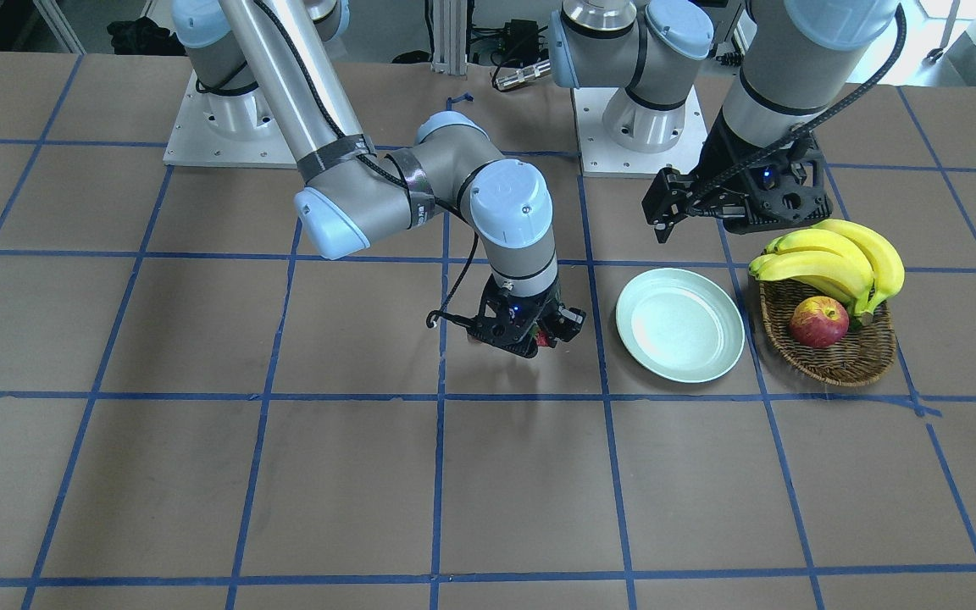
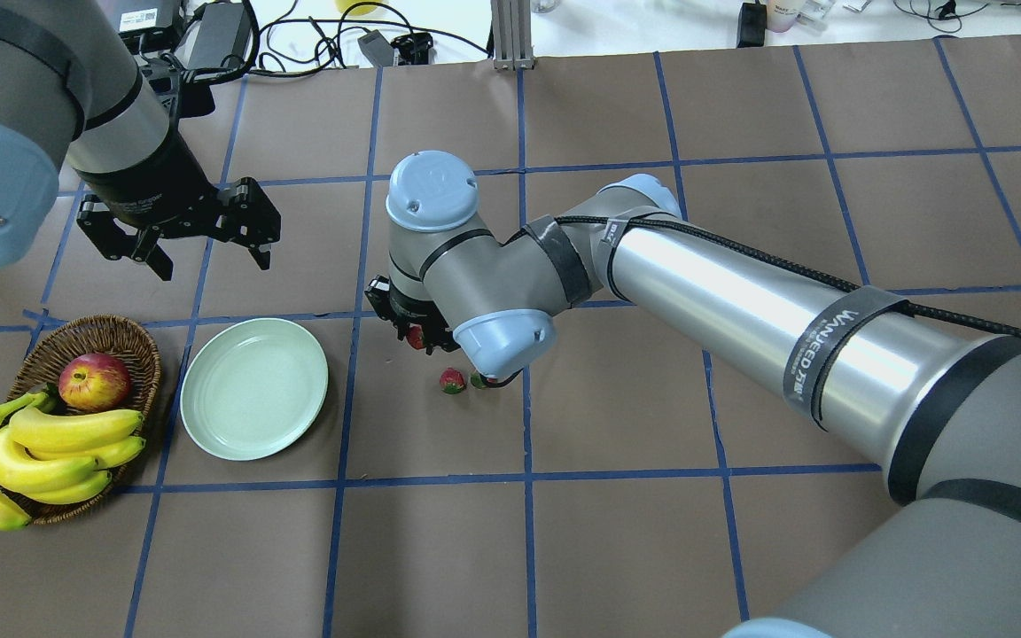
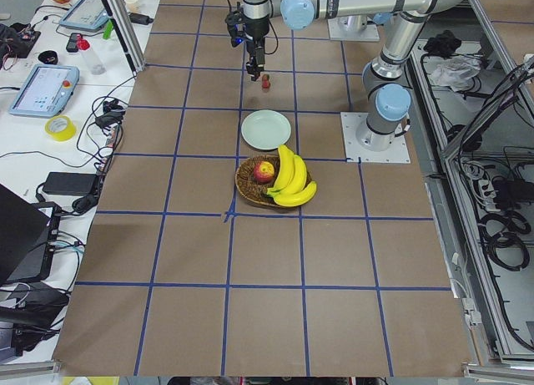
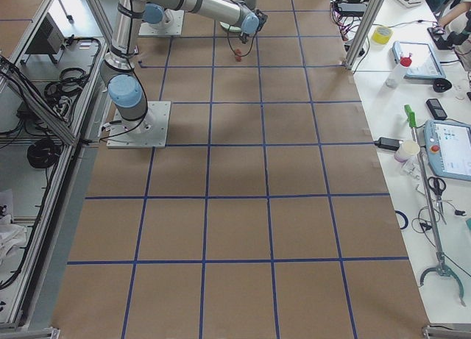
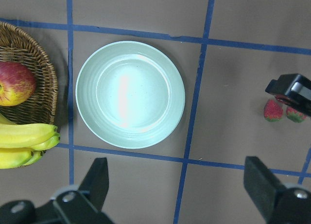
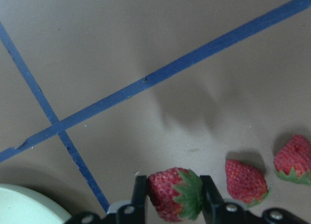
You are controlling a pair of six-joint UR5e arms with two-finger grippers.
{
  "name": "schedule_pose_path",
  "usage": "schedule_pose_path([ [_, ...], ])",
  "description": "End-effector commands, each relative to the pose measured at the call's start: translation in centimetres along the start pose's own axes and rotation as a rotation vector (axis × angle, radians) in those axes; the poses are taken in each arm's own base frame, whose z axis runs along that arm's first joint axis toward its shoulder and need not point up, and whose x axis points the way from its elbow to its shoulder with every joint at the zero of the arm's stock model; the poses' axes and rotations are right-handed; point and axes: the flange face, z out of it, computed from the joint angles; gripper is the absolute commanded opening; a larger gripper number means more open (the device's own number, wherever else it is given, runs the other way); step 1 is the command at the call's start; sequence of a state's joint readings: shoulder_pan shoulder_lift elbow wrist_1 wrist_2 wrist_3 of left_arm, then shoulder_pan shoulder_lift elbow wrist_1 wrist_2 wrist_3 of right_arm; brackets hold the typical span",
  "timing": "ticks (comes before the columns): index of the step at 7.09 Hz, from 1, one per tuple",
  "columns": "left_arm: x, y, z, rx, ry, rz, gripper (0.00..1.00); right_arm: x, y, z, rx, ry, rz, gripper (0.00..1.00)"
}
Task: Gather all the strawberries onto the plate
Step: 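Carry the strawberry next to the other two and release it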
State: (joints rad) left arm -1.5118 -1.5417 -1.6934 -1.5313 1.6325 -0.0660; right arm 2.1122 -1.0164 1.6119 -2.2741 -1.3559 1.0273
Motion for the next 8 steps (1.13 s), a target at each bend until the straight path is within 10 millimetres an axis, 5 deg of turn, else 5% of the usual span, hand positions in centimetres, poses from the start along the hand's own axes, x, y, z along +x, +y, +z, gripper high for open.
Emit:
schedule_pose_path([
  [1,-0.1,-0.1,0.1,-0.004,-0.003,-0.002,1.0,0.4,-0.2,2.1,-0.013,0.021,0.018,0.15],
  [2,-0.2,0.0,0.2,-0.009,-0.005,-0.003,1.0,0.8,0.0,2.5,-0.017,0.032,0.021,0.34],
  [3,-0.2,0.0,0.2,-0.01,-0.006,-0.003,1.0,1.1,0.2,2.2,-0.017,0.032,0.022,0.68],
  [4,-0.2,0.0,0.3,-0.013,-0.008,-0.003,1.0,1.0,0.4,1.2,-0.007,0.021,0.02,0.83],
  [6,-0.3,-0.3,1.7,-0.034,-0.023,0.0,1.0,1.3,0.1,-2.1,0.076,0.023,0.006,1.0],
  [8,0.0,-0.4,2.1,-0.037,-0.013,-0.001,1.0,4.3,-3.6,-9.1,0.12,0.063,-0.023,1.0],
])
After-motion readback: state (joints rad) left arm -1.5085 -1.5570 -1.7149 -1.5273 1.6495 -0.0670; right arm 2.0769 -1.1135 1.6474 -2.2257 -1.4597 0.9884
